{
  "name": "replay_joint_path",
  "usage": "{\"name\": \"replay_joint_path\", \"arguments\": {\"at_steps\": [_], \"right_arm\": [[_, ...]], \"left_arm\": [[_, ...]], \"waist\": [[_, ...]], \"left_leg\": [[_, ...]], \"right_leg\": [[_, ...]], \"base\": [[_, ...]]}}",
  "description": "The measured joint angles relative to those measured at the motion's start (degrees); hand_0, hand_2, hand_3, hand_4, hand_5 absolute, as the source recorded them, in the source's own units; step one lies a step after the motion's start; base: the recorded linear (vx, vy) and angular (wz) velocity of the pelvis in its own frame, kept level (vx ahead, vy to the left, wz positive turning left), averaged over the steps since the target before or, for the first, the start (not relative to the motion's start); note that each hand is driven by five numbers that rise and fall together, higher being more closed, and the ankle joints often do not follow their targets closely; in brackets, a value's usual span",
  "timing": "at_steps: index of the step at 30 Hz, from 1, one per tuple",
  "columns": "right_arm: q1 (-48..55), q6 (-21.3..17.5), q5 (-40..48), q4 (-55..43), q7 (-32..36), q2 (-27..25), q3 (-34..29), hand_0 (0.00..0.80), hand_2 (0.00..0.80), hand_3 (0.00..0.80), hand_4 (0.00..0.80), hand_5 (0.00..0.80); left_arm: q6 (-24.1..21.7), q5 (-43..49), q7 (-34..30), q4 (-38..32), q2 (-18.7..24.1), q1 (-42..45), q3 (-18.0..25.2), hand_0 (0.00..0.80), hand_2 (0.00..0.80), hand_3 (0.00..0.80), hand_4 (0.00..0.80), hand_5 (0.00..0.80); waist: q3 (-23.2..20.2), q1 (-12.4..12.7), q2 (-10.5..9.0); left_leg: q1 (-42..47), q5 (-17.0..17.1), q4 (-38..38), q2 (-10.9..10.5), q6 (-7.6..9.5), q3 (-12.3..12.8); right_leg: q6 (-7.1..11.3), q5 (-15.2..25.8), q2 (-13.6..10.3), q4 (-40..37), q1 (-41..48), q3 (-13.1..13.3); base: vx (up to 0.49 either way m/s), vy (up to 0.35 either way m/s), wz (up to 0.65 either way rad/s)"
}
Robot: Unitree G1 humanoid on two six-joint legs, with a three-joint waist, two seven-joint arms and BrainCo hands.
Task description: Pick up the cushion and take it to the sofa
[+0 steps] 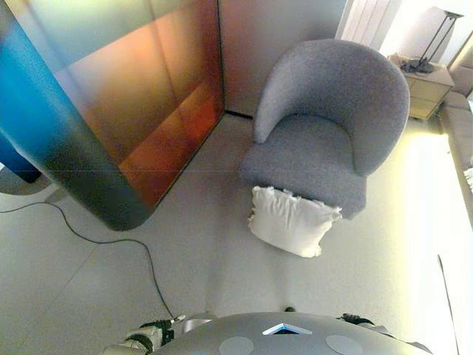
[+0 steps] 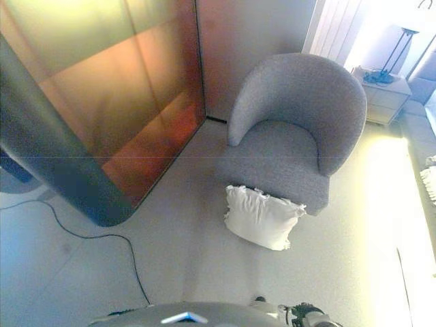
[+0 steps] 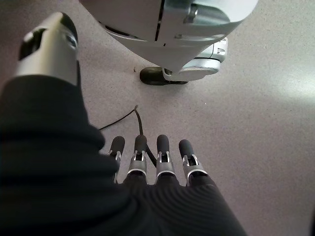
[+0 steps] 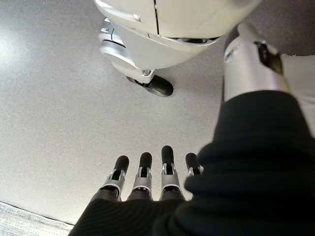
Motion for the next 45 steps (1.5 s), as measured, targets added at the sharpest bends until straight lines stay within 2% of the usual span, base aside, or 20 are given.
{"name": "replay_joint_path", "arguments": {"at_steps": [16,21,22,23,25,27,28,29,30,31,32,33,34,35,36,38,40,41,43,45], "right_arm": [[0.0,-0.6,0.0,0.0,-0.4,0.3,0.0,0.000,0.000,0.000,0.000,0.000],[-0.1,-0.7,0.0,0.0,-0.5,0.2,0.0,0.000,0.000,0.000,0.000,0.000],[-0.2,-0.7,0.0,0.0,-0.5,0.2,0.0,0.000,0.000,0.000,0.000,0.000],[-0.7,-0.7,0.0,0.1,-0.5,0.2,0.0,0.000,0.000,0.000,0.000,0.000],[-3.2,-0.7,0.0,0.8,-0.4,0.3,0.0,0.000,0.000,0.000,0.000,0.000],[-5.6,-0.6,0.1,1.0,-0.6,0.1,0.1,0.000,0.000,0.000,0.000,0.000],[-6.2,-0.6,0.1,1.0,-0.6,0.0,0.1,0.000,0.000,0.000,0.000,0.000],[-6.5,-0.6,0.1,1.1,-0.6,-0.3,0.5,0.000,0.000,0.000,0.000,0.000],[-6.6,-0.6,0.1,1.4,-0.6,-0.9,1.2,0.000,0.000,0.000,0.000,0.000],[-6.7,-0.7,0.1,1.7,-0.5,-1.7,1.8,0.000,0.000,0.000,0.000,0.000],[-7.4,-0.6,0.0,2.1,-0.3,-3.3,1.7,0.000,0.000,0.000,0.000,0.000],[-7.2,-0.5,0.0,2.2,-0.5,-4.0,1.4,0.000,0.000,0.000,0.000,0.000],[-7.0,-0.5,0.0,2.3,-0.2,-1.3,1.4,0.000,0.000,0.000,0.000,0.000],[-6.6,-0.7,0.0,2.1,-0.1,0.1,1.3,0.000,0.000,0.000,0.000,0.000],[-6.1,-0.6,0.0,2.4,-0.2,0.5,1.3,0.000,0.000,0.000,0.000,0.000],[-6.3,-0.6,0.0,3.5,-0.3,0.1,1.2,0.000,0.000,0.000,0.000,0.000],[-6.5,-0.4,-0.1,4.2,-0.3,-0.3,1.0,0.000,0.000,0.000,0.000,0.000],[-6.5,-0.2,-0.1,4.2,-0.3,-0.4,0.7,0.000,0.000,0.000,0.000,0.000],[-6.5,0.4,-0.1,4.2,-0.4,-0.7,0.7,0.000,0.000,0.000,0.000,0.000],[-6.5,0.5,-0.1,4.2,-0.6,-0.4,0.6,0.000,0.000,0.000,0.000,0.000]], "left_arm": [[0.0,0.0,0.7,0.0,0.0,0.0,0.0,0.000,0.000,0.000,0.000,0.000],[0.0,0.0,1.6,0.1,0.0,0.0,0.0,0.000,0.000,0.000,0.000,0.000],[0.0,0.0,1.8,0.5,0.0,-0.3,0.1,0.000,0.000,0.000,0.000,0.000],[-0.2,0.0,1.8,0.7,0.0,-0.7,0.2,0.000,0.000,0.000,0.000,0.000],[-1.2,0.0,1.8,1.9,0.0,-1.0,0.5,0.000,0.000,0.000,0.000,0.000],[-1.5,-0.2,1.7,3.1,0.5,-2.4,0.7,0.000,0.000,0.000,0.000,0.000],[-1.6,-0.5,1.7,3.3,0.6,-2.8,1.0,0.000,0.000,0.000,0.000,0.000],[-1.9,-0.6,1.5,3.1,0.7,-3.0,1.2,0.000,0.000,0.000,0.000,0.000],[-2.1,-0.6,1.3,2.9,0.3,-2.6,1.6,0.000,0.000,0.000,0.000,0.000],[-2.2,-0.6,1.3,3.1,-0.4,-2.3,2.0,0.000,0.000,0.000,0.000,0.000],[-2.2,-0.6,1.4,3.5,-2.2,-1.8,2.3,0.000,0.000,0.000,0.000,0.000],[-2.1,-0.6,1.3,3.1,-2.3,-1.6,2.6,0.000,0.000,0.000,0.000,0.000],[-2.3,-0.6,1.4,2.0,0.7,-0.6,3.0,0.000,0.000,0.000,0.000,0.000],[-2.2,-0.6,1.4,1.3,2.0,0.1,3.4,0.000,0.000,0.000,0.000,0.000],[-2.2,-0.6,1.2,1.6,2.2,-0.3,3.4,0.000,0.000,0.000,0.000,0.000],[-2.2,-0.6,1.0,2.4,1.0,-0.7,3.3,0.000,0.000,0.000,0.000,0.000],[-2.1,-0.6,0.8,3.8,-0.8,-0.5,3.2,0.000,0.000,0.000,0.000,0.000],[-2.1,-0.6,0.5,3.7,-1.2,-0.4,3.2,0.000,0.000,0.000,0.000,0.000],[-2.1,-0.6,0.4,3.7,-1.6,0.3,3.2,0.000,0.000,0.000,0.000,0.000],[-2.0,-0.6,0.4,3.7,-1.2,0.5,3.2,0.000,0.000,0.000,0.000,0.000]], "waist": [[0.0,0.0,0.06],[0.5,0.0,0.49],[0.8,0.0,0.36],[1.5,0.0,0.15],[4.0,0.3,-0.50],[6.0,0.4,-1.98],[6.8,0.4,-2.10],[7.7,0.5,-2.99],[7.8,0.6,-2.89],[7.8,0.7,-2.22],[8.0,1.7,2.76],[8.2,2.0,7.01],[9.3,3.5,2.55],[9.5,2.5,0.74],[9.5,2.1,-0.13],[9.7,3.5,-0.63],[10.0,4.0,0.77],[10.4,4.2,1.48],[10.0,4.9,2.97],[9.4,5.1,2.81]], "left_leg": [[0.0,0.0,0.1,0.2,0.02,0.0],[0.0,0.0,1.1,1.2,0.11,-0.1],[-0.7,-0.6,2.6,1.6,0.50,-0.1],[-1.5,-1.7,5.4,1.8,2.11,-0.1],[-4.9,-1.9,13.8,2.1,2.48,-0.5],[-9.7,-0.9,23.5,2.6,2.86,-2.0],[-11.8,0.7,27.3,2.8,1.36,-3.2],[-14.4,1.3,30.3,1.6,-0.34,-4.4],[-14.8,0.6,29.5,-0.3,-1.21,-4.3],[-14.7,0.7,25.5,-2.7,-0.87,-3.9],[-13.6,-0.6,18.7,0.2,0.27,-3.5],[-11.9,1.7,12.7,3.1,-0.02,-4.0],[-10.1,0.1,12.7,1.5,-0.52,-1.3],[-11.7,0.1,15.1,1.7,-1.27,-1.9],[-13.7,0.3,14.8,1.3,-1.50,-2.0],[-14.0,1.3,6.8,0.4,-1.04,-2.8],[-14.3,5.4,-0.3,1.0,-1.58,-3.5],[-14.9,6.2,-0.2,1.6,-1.71,-3.8],[-15.2,6.3,0.1,3.7,-1.86,-3.8],[-15.9,6.3,1.9,5.1,-1.77,-2.4]], "right_leg": [[0.09,-0.1,0.2,0.0,0.0,0.0],[-0.16,-0.4,1.0,0.2,0.1,0.4],[-0.48,-0.6,1.1,0.4,0.0,0.3],[-0.96,-0.9,1.2,1.1,-0.4,0.3],[-1.90,-2.5,1.1,5.0,-1.9,1.0],[-3.25,-4.8,0.7,9.7,-4.7,2.4],[-3.75,-4.7,0.7,9.3,-4.4,2.7],[-4.40,-4.3,-0.1,8.7,-4.3,3.3],[-4.46,-4.3,-0.6,6.8,-4.2,3.6],[-3.67,-4.5,-0.3,2.8,-3.1,4.0],[-4.87,-5.7,4.2,8.5,-3.8,4.1],[-5.92,-11.6,8.3,23.1,-5.0,2.0],[-6.61,-19.5,6.3,27.1,-4.3,3.4],[-8.52,-21.5,6.7,24.7,-2.6,2.5],[-8.57,-21.4,7.0,22.9,-2.1,2.5],[-9.63,-20.2,7.4,16.9,0.5,4.8],[-10.18,-18.6,9.1,9.2,5.6,7.4],[-10.42,-17.0,9.3,7.8,7.0,8.8],[-10.42,-16.9,9.5,7.9,9.1,9.7],[-8.73,-17.9,8.4,8.2,10.3,10.5]], "base": [[0.008,-0.048,0.00],[-0.035,-0.148,-0.03],[-0.083,-0.178,-0.02],[-0.112,-0.186,-0.07],[-0.104,-0.128,-0.19],[-0.025,-0.038,-0.20],[0.088,0.013,-0.15],[0.158,0.017,-0.22],[0.196,0.005,-0.38],[0.271,0.021,-0.51],[0.341,0.040,-0.45],[0.413,0.062,-0.77],[0.418,0.071,-0.29],[0.442,0.080,0.03],[0.429,0.080,0.41],[0.457,0.087,-0.12],[0.503,0.115,-0.09],[0.467,0.140,-0.07],[0.513,0.195,-0.29],[0.558,0.247,-0.40]]}}
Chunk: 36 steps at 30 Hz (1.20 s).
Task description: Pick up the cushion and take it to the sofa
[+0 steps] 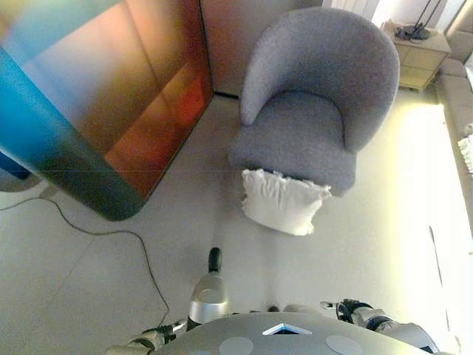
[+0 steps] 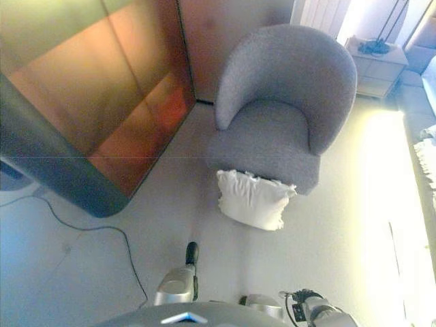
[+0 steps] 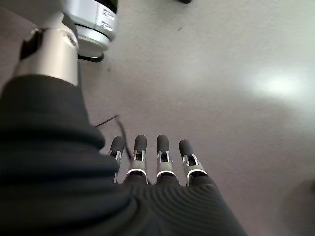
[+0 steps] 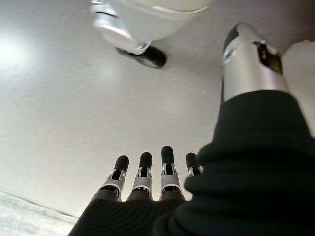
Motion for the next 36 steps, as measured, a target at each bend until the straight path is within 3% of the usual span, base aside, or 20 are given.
{"name": "replay_joint_path", "arguments": {"at_steps": [1,2,3,4,5,8,11,12,14,15,18,20,21,24,29,36], "right_arm": [[0.0,0.0,0.0,0.2,-0.2,0.1,-0.1,0.000,0.000,0.000,0.000,0.000],[0.5,0.1,0.0,0.4,-0.5,0.1,-0.1,0.000,0.000,0.000,0.000,0.000],[1.2,0.0,-0.1,0.3,-0.5,0.7,-0.8,0.000,0.000,0.000,0.000,0.000],[1.8,0.0,-0.5,1.2,-0.5,1.6,-1.1,0.000,0.000,0.000,0.000,0.000],[2.0,0.0,-0.5,1.1,-0.4,2.7,-1.2,0.000,0.000,0.000,0.000,0.000],[2.4,-0.1,-2.8,1.4,0.1,4.4,-1.9,0.000,0.000,0.000,0.000,0.000],[1.4,-0.4,-3.2,-0.2,0.1,4.3,-1.9,0.000,0.000,0.000,0.000,0.000],[1.6,-0.4,-3.2,-1.2,0.1,4.1,-1.9,0.000,0.000,0.000,0.000,0.000],[0.9,-0.5,-3.2,-2.5,0.3,3.9,-1.8,0.000,0.000,0.000,0.000,0.000],[0.2,-0.5,-3.2,-2.9,0.4,3.7,-1.3,0.000,0.000,0.000,0.000,0.000],[-1.4,-0.7,-3.2,-4.1,0.4,3.0,0.2,0.000,0.000,0.000,0.000,0.000],[-1.9,-0.5,-3.0,-5.5,0.4,3.2,0.6,0.000,0.000,0.000,0.000,0.000],[-1.1,-0.4,-2.4,-5.5,0.3,3.3,0.7,0.000,0.000,0.000,0.000,0.000],[-0.5,-0.4,-1.2,-5.5,0.2,1.9,0.1,0.000,0.000,0.000,0.000,0.000],[2.0,-0.6,-4.5,-5.4,1.2,-0.6,0.1,0.000,0.000,0.000,0.000,0.000],[3.4,-1.1,-5.1,-5.3,2.9,-1.4,0.1,0.000,0.000,0.000,0.000,0.000]], "left_arm": [[0.0,0.0,0.0,0.0,0.0,-0.1,0.0,0.000,0.000,0.000,0.000,0.000],[0.0,0.0,0.0,-0.1,0.1,-0.1,0.0,0.000,0.000,0.000,0.000,0.000],[0.0,0.0,-0.3,-0.5,0.6,-0.1,0.1,0.000,0.000,0.000,0.000,0.000],[-0.1,0.0,-0.7,-0.8,1.2,0.1,0.2,0.000,0.000,0.000,0.000,0.000],[-0.1,0.0,-0.9,-1.0,2.1,0.0,0.2,0.000,0.000,0.000,0.000,0.000],[0.0,0.0,-1.1,-2.3,4.0,-3.7,0.2,0.000,0.000,0.000,0.000,0.000],[0.9,0.0,-1.0,-2.6,4.9,-6.9,0.0,0.000,0.000,0.000,0.000,0.000],[1.3,0.0,-0.9,-2.6,5.2,-6.8,-0.3,0.000,0.000,0.000,0.000,0.000],[2.2,0.0,-0.7,-2.6,5.9,-7.4,-0.6,0.000,0.000,0.000,0.000,0.000],[2.3,0.0,-0.7,-2.6,6.2,-7.4,-0.6,0.000,0.000,0.000,0.000,0.000],[2.9,0.0,-0.5,-2.9,6.3,-7.6,-1.0,0.000,0.000,0.000,0.000,0.000],[3.8,-0.1,-0.4,-2.9,6.9,-6.7,-1.1,0.000,0.000,0.000,0.000,0.000],[3.9,-0.1,-0.5,-2.9,7.5,-6.5,-1.1,0.000,0.000,0.000,0.000,0.000],[3.7,-0.7,-0.4,-3.3,6.0,-5.3,-1.0,0.000,0.000,0.000,0.000,0.000],[3.4,-0.7,0.3,-3.2,4.5,-3.3,0.0,0.000,0.000,0.000,0.000,0.000],[2.2,-0.4,1.6,-2.7,3.8,-2.9,1.1,0.000,0.000,0.000,0.000,0.000]], "waist": [[-0.5,0.0,-0.51],[-1.2,-0.2,-0.77],[-1.9,-0.1,-3.03],[-2.0,0.0,-4.45],[-2.6,-0.4,-5.65],[-4.1,-0.8,-7.60],[-4.5,-0.9,-7.18],[-4.8,-1.2,-6.52],[-5.1,-1.7,-5.82],[-5.2,-1.7,-5.55],[-5.3,-1.7,-4.34],[-5.5,-1.8,-5.00],[-5.7,-2.0,-6.74],[-5.7,-2.2,-6.05],[-5.6,-3.8,-3.76],[-6.1,-3.6,-2.57]], "left_leg": [[-0.2,-0.1,0.9,0.0,0.11,1.0],[0.8,2.0,1.2,-1.0,0.24,1.9],[1.4,4.0,2.0,-3.4,1.21,3.0],[2.1,4.5,3.4,-5.4,3.40,3.3],[3.2,2.7,4.2,-6.8,3.90,3.8],[4.1,-0.9,5.8,-8.9,4.92,4.4],[5.8,-2.8,4.8,-9.7,6.02,5.2],[7.2,-3.1,3.5,-9.3,6.31,5.6],[8.7,-4.2,2.5,-8.9,7.47,5.5],[9.0,-4.3,2.1,-8.4,7.15,5.8],[9.1,-4.4,1.3,-5.8,7.03,7.3],[9.0,-4.5,1.5,-5.2,6.12,9.3],[9.2,-4.5,1.6,-5.6,2.89,9.2],[8.9,-5.4,2.3,-3.6,1.24,9.8],[9.1,-5.9,3.0,-1.0,0.07,8.8],[10.1,-6.3,4.2,-0.5,0.32,6.8]], "right_leg": [[1.43,-0.9,-1.2,0.1,0.2,0.5],[3.30,-1.7,-2.7,-0.1,1.0,0.8],[4.62,-2.5,-5.7,-0.2,1.7,1.2],[5.80,-2.6,-7.8,1.2,2.4,0.4],[5.92,-1.8,-9.1,2.5,2.9,-0.5],[9.63,0.5,-11.7,8.1,1.1,-2.7],[12.74,3.7,-13.2,19.5,-4.6,-4.1],[12.64,6.1,-13.4,24.6,-6.6,-4.5],[11.54,3.9,-14.2,28.9,-11.0,-6.2],[10.96,2.1,-14.2,27.8,-12.9,-7.8],[10.64,2.3,-14.2,17.7,-18.0,-14.3],[10.38,9.3,-14.5,9.2,-20.2,-16.4],[9.70,16.2,-14.8,6.8,-20.9,-16.9],[8.91,14.0,-12.7,3.5,-20.0,-16.7],[8.00,13.2,-10.2,1.6,-17.6,-17.5],[8.15,12.6,-9.3,0.6,-14.6,-18.0]], "base": [[0.579,0.264,-0.38],[0.538,0.250,-0.47],[0.535,0.264,-0.54],[0.470,0.247,-0.46],[0.470,0.259,-0.21],[0.417,0.229,0.01],[0.327,0.154,-0.02],[0.291,0.070,-0.06],[0.231,-0.016,-0.08],[0.213,-0.045,-0.12],[0.102,-0.056,-0.23],[0.056,-0.087,-0.15],[0.119,-0.078,-0.15],[0.141,-0.111,-0.21],[0.220,-0.197,0.02],[0.154,-0.268,0.14]]}}
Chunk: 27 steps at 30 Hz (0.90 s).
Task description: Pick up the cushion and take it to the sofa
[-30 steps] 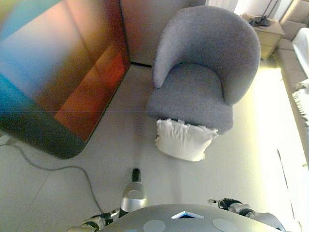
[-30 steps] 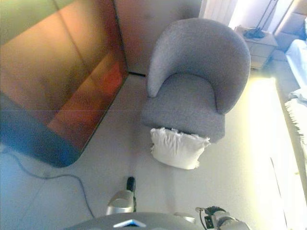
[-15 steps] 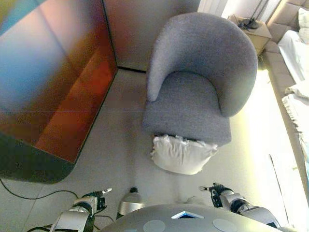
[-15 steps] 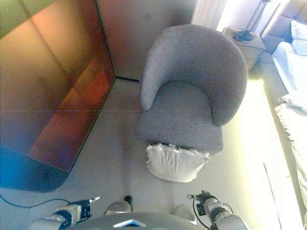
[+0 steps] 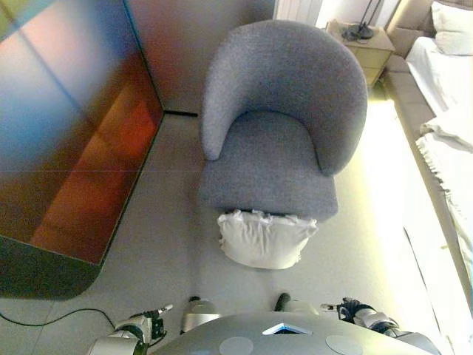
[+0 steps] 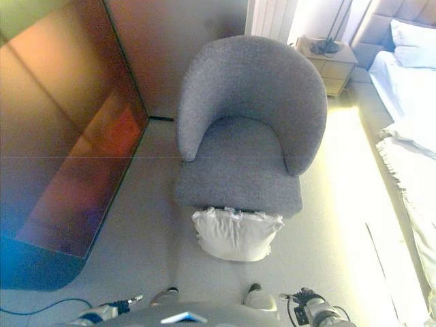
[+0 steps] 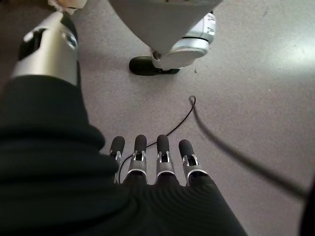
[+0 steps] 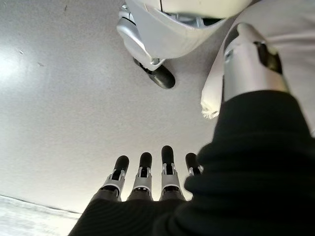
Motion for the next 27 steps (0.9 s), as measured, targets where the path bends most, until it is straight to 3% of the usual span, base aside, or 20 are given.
{"name": "replay_joint_path", "arguments": {"at_steps": [4,7,10,12,14,19,27], "right_arm": [[-2.0,0.1,0.3,0.0,-0.3,-0.2,0.3,0.000,0.000,0.000,0.000,0.000],[-6.0,0.1,4.2,-0.2,-3.5,-0.9,2.2,0.000,0.000,0.000,0.000,0.000],[-9.7,-0.6,7.4,-0.2,-6.5,-3.5,2.6,0.000,0.000,0.000,0.000,0.000],[-10.5,-1.1,8.9,-0.2,-7.9,-3.8,2.6,0.000,0.000,0.000,0.000,0.000],[-10.8,-2.6,9.3,-0.8,-8.7,-3.2,2.6,0.000,0.000,0.000,0.000,0.000],[-11.8,-6.4,12.2,-2.0,-11.5,-1.0,3.5,0.000,0.000,0.000,0.000,0.000],[-26.7,-9.3,13.4,-4.9,-14.9,-0.4,4.6,0.000,0.000,0.000,0.000,0.000]], "left_arm": [[-1.9,-0.1,0.2,0.0,-1.8,-0.1,-0.2,0.000,0.000,0.000,0.000,0.000],[-3.6,-0.3,-0.2,-0.8,-2.8,-2.9,-4.8,0.000,0.000,0.000,0.000,0.000],[-5.7,-2.7,-1.1,-2.7,-4.5,-6.4,-7.1,0.000,0.000,0.000,0.000,0.000],[-7.2,-3.7,-1.2,-2.8,-4.5,-7.0,-7.7,0.000,0.000,0.000,0.000,0.000],[-9.1,-4.2,-1.1,-3.1,-3.8,-8.3,-8.1,0.000,0.000,0.000,0.000,0.000],[-13.5,-7.1,-0.3,-7.0,-2.3,-13.3,-9.1,0.000,0.000,0.000,0.000,0.000],[-18.8,-12.6,1.8,-12.9,-1.4,-25.1,-13.0,0.000,0.000,0.000,0.000,0.000]], "waist": [[0.8,0.3,1.64],[2.5,0.2,2.74],[5.9,0.1,5.97],[6.7,0.0,6.48],[8.4,-0.2,4.46],[13.2,-0.8,1.11],[21.2,-1.4,1.83]], "left_leg": [[-1.4,-0.9,5.0,0.2,1.83,-1.6],[-10.0,0.8,11.9,-0.2,2.10,-4.3],[-14.6,2.2,10.7,-0.2,0.86,-4.1],[-14.2,2.0,6.6,-0.7,0.96,-3.5],[-14.5,2.6,5.1,-1.7,0.62,-2.3],[-18.2,3.3,5.7,-3.0,1.76,-2.5],[-24.9,3.0,9.6,-2.7,1.82,-2.7]], "right_leg": [[-0.23,-1.6,-0.1,1.1,-0.1,1.3],[-1.01,-2.3,-1.6,4.9,-5.6,1.7],[-1.57,-1.9,-1.6,7.3,-11.2,2.1],[-1.57,-1.5,-1.8,8.4,-13.9,2.7],[-1.28,-1.4,-2.9,9.7,-16.1,3.8],[-0.57,1.8,-3.6,6.3,-17.7,4.3],[-0.92,3.8,-3.0,6.9,-23.0,5.0]], "base": [[-0.055,-0.104,0.05],[-0.231,0.079,0.18],[-0.038,0.060,0.23],[-0.012,0.088,-0.04],[-0.057,0.076,-0.12],[-0.022,0.044,0.02],[-0.115,0.008,-0.02]]}}
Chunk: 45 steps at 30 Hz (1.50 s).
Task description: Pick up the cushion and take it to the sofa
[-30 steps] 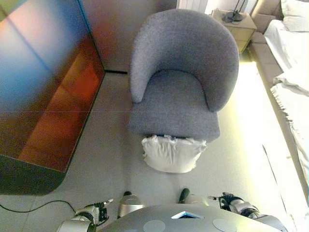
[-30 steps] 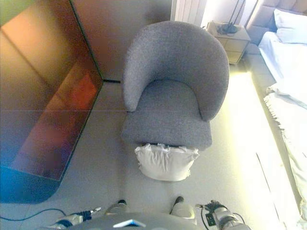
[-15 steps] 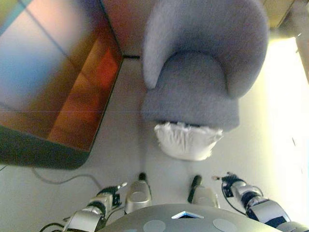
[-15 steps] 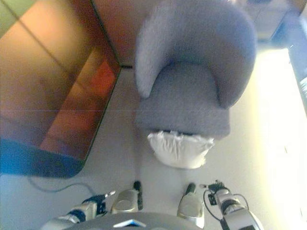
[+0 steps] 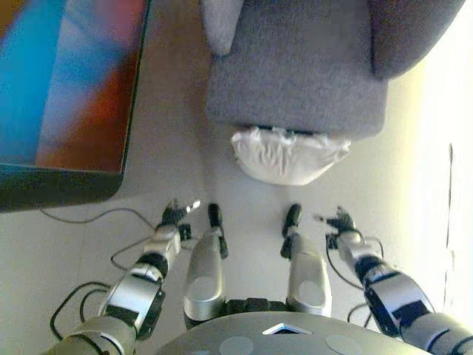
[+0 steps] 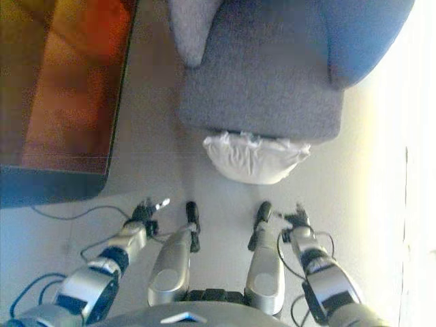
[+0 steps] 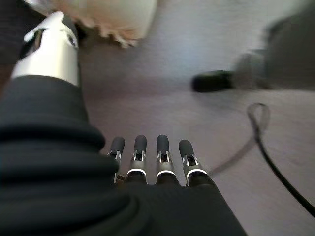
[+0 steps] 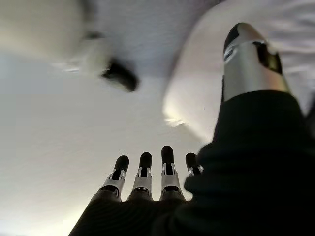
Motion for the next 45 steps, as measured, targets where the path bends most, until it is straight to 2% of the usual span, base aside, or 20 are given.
{"name": "replay_joint_path", "arguments": {"at_steps": [3,9,15,18,21,29,32,33,35,36,37,39,41,43,45], "right_arm": [[-4.7,-0.4,0.5,-1.4,-2.8,-0.1,0.1,0.000,0.000,0.000,0.000,0.000],[-11.3,-0.8,0.6,-3.8,-9.3,-1.9,0.1,0.000,0.000,0.000,0.000,0.000],[-15.1,-0.6,0.7,-5.3,-17.0,-4.0,0.0,0.000,0.000,0.000,0.000,0.000],[-18.1,0.6,0.7,-5.9,-22.1,-6.7,-0.1,0.000,0.000,0.000,0.000,0.000],[-19.8,2.2,0.9,-6.1,-25.0,-8.8,-0.1,0.000,0.000,0.000,0.000,0.000],[-23.1,2.5,2.6,-6.3,-26.5,-10.9,-0.2,0.000,0.000,0.000,0.000,0.000],[-26.6,-0.5,5.7,-6.3,-24.0,-10.7,-0.2,0.000,0.000,0.000,0.000,0.000],[-27.5,-1.5,6.6,-6.3,-23.2,-10.6,-0.1,0.000,0.000,0.000,0.000,0.000],[-29.7,-3.0,6.4,-6.6,-22.9,-11.7,0.1,0.000,0.000,0.000,0.000,0.000],[-29.7,-4.3,6.4,-7.8,-22.4,-12.7,0.0,0.000,0.000,0.000,0.000,0.000],[-29.6,-6.5,7.0,-7.8,-20.1,-13.3,-0.1,0.000,0.000,0.000,0.000,0.000],[-28.8,-11.6,6.6,-3.3,-18.1,-13.3,0.0,0.000,0.000,0.000,0.000,0.000],[-25.2,-13.9,6.6,-3.8,-17.4,-14.4,0.1,0.000,0.000,0.000,0.000,0.000],[-24.6,-13.4,6.7,-6.4,-17.3,-16.8,0.1,0.000,0.000,0.000,0.000,0.000],[-25.9,-12.1,6.7,-10.4,-17.3,-19.8,0.4,0.000,0.000,0.000,0.000,0.000]], "left_arm": [[-2.3,-0.5,0.0,-1.6,0.1,-3.6,-1.6,0.000,0.000,0.000,0.000,0.000],[-3.7,-0.5,2.9,-3.3,1.2,-10.7,-4.6,0.000,0.000,0.000,0.000,0.000],[-4.8,-0.6,6.8,-3.5,2.9,-13.4,-4.9,0.000,0.000,0.000,0.000,0.000],[-6.3,-0.5,8.3,-3.9,4.5,-16.6,-5.0,0.000,0.000,0.000,0.000,0.000],[-7.3,-0.5,8.7,-3.9,5.6,-20.0,-6.1,0.000,0.000,0.000,0.000,0.000],[-10.6,-0.5,9.1,-5.7,8.1,-25.0,-7.9,0.000,0.000,0.000,0.000,0.000],[-12.4,0.8,9.6,-5.7,10.0,-26.9,-10.0,0.000,0.000,0.000,0.000,0.000],[-16.4,4.7,10.6,-5.3,10.2,-27.3,-10.1,0.000,0.000,0.000,0.000,0.000],[-17.4,1.7,7.5,-9.1,12.8,-29.9,-13.2,0.000,0.000,0.000,0.000,0.000],[-20.9,2.2,7.0,-9.5,14.0,-30.7,-13.6,0.000,0.000,0.000,0.000,0.000],[-22.1,-0.2,5.9,-11.1,15.0,-30.9,-13.0,0.000,0.000,0.000,0.000,0.000],[-23.5,-4.1,2.5,-9.4,14.7,-29.6,-10.4,0.000,0.000,0.000,0.000,0.000],[-26.3,-5.0,-0.1,-8.4,15.0,-25.4,-9.4,0.000,0.000,0.000,0.000,0.000],[-26.8,-5.0,-1.0,-8.5,16.4,-21.9,-9.4,0.000,0.000,0.000,0.000,0.000],[-25.4,-5.0,-1.0,-9.4,17.8,-20.8,-9.4,0.000,0.000,0.000,0.000,0.000]], "waist": [[1.2,-0.1,-0.57],[4.4,-0.3,-3.14],[4.4,-1.9,-3.30],[4.5,-3.2,-3.29],[4.5,-3.2,-3.26],[4.5,-3.4,-3.27],[4.5,-4.4,-3.25],[4.5,-4.6,-3.25],[4.6,-4.6,-3.14],[4.7,-4.6,-2.98],[4.7,-4.2,-2.87],[4.8,-4.3,-2.66],[4.7,-4.3,-2.56],[4.7,-4.2,-2.54],[4.8,-3.8,-2.45]], "left_leg": [[-3.2,0.0,0.9,0.0,0.01,0.0],[-10.5,-0.1,4.2,0.1,0.15,0.1],[-15.3,0.1,5.4,0.5,0.33,0.2],[-20.3,0.2,6.4,0.7,0.48,0.1],[-23.8,0.3,7.4,1.0,0.53,0.1],[-30.3,0.2,9.1,1.2,0.49,-0.6],[-34.4,-0.2,11.4,1.0,0.32,-1.5],[-36.1,-0.7,13.0,1.1,0.41,-1.6],[-39.8,-1.9,16.8,1.3,0.65,-1.4],[-41.5,-2.7,18.7,1.4,0.85,-1.4],[-42.8,-3.1,20.2,1.5,0.85,-1.5],[-43.5,-4.2,22.0,1.6,1.01,-2.1],[-43.9,-4.3,22.3,1.5,0.73,-3.1],[-45.8,-4.4,23.0,1.5,0.76,-3.2],[-49.0,-4.4,25.1,1.6,0.61,-3.5]], "right_leg": [[-0.21,0.1,0.0,0.8,-3.4,0.4],[-0.80,0.1,-0.1,4.3,-11.3,1.9],[-1.30,0.7,0.2,4.9,-16.2,2.5],[-1.63,1.5,0.4,5.0,-20.9,2.6],[-1.81,2.0,0.5,5.1,-24.1,2.8],[-2.01,1.9,0.6,6.8,-30.6,3.4],[-2.19,1.4,0.3,9.5,-35.0,4.2],[-2.27,0.9,0.2,11.1,-36.9,4.5],[-2.41,0.1,-0.3,14.9,-41.2,5.7],[-2.35,-0.5,-0.4,16.6,-43.0,6.5],[-2.32,-0.7,-0.8,18.0,-44.4,7.0],[-2.63,-1.8,-1.0,19.7,-45.0,7.0],[-2.65,-2.6,-1.1,20.7,-45.2,6.8],[-2.56,-2.9,-1.2,21.6,-47.3,6.8],[-3.09,-3.2,-1.4,24.0,-50.7,7.1]], "base": [[-0.166,0.012,-0.05],[-0.104,0.021,-0.06],[-0.045,0.003,-0.05],[-0.034,0.013,-0.03],[-0.016,0.009,-0.03],[0.000,0.000,0.00],[-0.008,0.036,0.00],[-0.035,0.134,-0.04],[-0.023,0.082,-0.07],[-0.018,-0.029,-0.06],[0.066,-0.078,-0.06],[0.075,-0.096,0.01],[0.000,-0.047,0.09],[0.001,-0.004,0.06],[0.001,-0.012,0.04]]}}
